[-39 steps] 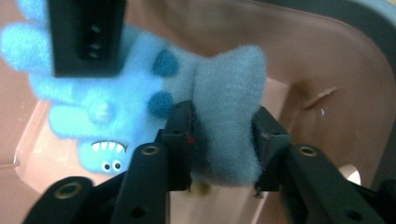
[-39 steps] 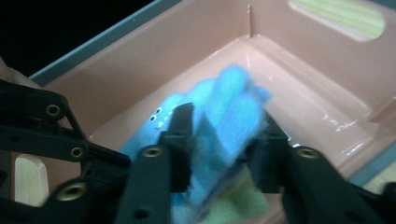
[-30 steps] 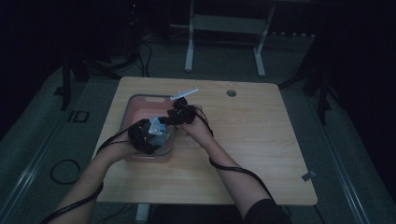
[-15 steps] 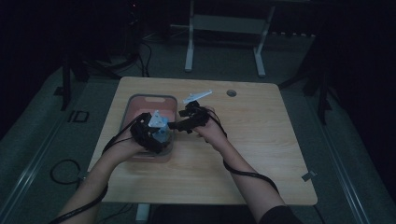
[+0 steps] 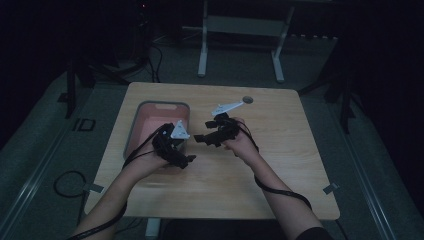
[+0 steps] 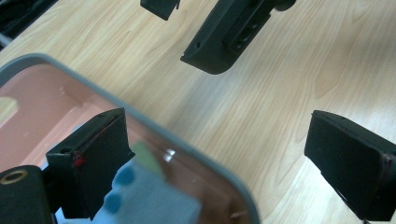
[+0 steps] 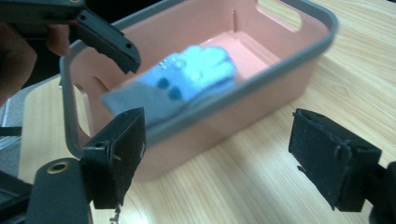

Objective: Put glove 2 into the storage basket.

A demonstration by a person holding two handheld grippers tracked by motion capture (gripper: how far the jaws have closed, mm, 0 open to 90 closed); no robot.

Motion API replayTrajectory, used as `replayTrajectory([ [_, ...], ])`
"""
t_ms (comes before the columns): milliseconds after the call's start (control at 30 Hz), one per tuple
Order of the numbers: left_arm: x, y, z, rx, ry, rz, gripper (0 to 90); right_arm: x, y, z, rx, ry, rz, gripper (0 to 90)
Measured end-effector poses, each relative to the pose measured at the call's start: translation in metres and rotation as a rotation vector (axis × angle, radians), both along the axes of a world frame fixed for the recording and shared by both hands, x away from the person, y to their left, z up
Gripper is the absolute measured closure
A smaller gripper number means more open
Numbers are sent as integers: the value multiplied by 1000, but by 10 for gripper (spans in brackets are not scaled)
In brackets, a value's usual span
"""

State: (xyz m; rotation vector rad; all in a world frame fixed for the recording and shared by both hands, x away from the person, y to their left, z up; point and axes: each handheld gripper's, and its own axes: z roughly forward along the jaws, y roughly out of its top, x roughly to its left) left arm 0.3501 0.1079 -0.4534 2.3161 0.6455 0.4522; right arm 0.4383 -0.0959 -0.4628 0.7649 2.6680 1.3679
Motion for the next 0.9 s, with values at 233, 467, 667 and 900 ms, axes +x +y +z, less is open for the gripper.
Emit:
replayTrajectory([
  [233,-6,-21,-1,-20,2,-14,17,-3,-22,-7,-1,5,-10,181],
  [467,-7,-32,-6,-29,6,-34,17,-5,-39,-19,-24,9,-19,180],
  [667,-12,-43,-15,-18,-4,-52,17,-7,-51,-30,-31,23,-30,179],
  [900,-14,-59,-25,-11,15,-93,18,-11,-61,-41,-41,36,-31,180],
])
